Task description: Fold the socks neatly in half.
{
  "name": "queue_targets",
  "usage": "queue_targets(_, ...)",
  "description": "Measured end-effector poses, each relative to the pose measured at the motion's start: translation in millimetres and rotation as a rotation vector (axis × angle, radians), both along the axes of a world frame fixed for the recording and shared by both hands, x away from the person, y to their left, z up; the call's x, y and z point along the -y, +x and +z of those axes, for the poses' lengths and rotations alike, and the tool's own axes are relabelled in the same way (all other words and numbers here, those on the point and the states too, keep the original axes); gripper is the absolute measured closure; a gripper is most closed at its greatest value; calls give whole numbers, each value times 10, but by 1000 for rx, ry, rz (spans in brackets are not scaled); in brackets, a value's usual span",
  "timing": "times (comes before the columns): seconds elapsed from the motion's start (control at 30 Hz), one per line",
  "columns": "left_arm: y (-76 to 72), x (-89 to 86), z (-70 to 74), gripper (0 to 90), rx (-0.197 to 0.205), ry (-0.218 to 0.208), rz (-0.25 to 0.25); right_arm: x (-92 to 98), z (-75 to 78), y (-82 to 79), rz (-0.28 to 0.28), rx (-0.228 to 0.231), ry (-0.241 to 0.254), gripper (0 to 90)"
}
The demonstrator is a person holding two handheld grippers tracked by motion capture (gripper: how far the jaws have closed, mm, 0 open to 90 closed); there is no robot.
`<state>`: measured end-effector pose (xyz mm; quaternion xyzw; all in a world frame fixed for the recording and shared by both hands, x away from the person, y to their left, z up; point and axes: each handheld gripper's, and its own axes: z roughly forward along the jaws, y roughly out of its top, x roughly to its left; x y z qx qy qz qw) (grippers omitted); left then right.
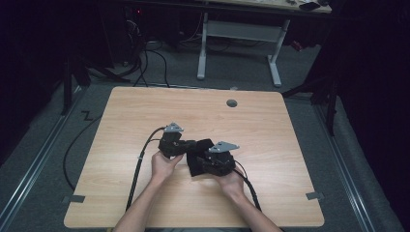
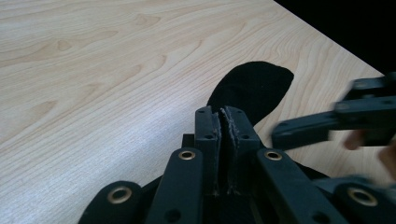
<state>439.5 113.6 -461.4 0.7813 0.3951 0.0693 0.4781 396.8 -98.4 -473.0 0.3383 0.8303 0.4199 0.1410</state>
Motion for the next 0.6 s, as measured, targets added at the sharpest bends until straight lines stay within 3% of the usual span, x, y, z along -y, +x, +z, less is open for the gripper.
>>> queue_targets(0.17, -6, 39, -9, 848, 11, 2, -10, 68, 3, -115, 36, 6, -16, 560)
queue_targets(0.3, -37, 51, 15, 848, 25, 5, -22, 21, -154, -103, 52, -33, -72, 552)
queue_targets(0.6, -214, 101, 125, 847, 71, 37, -68, -28, -215, -28, 16, -31, -90, 567)
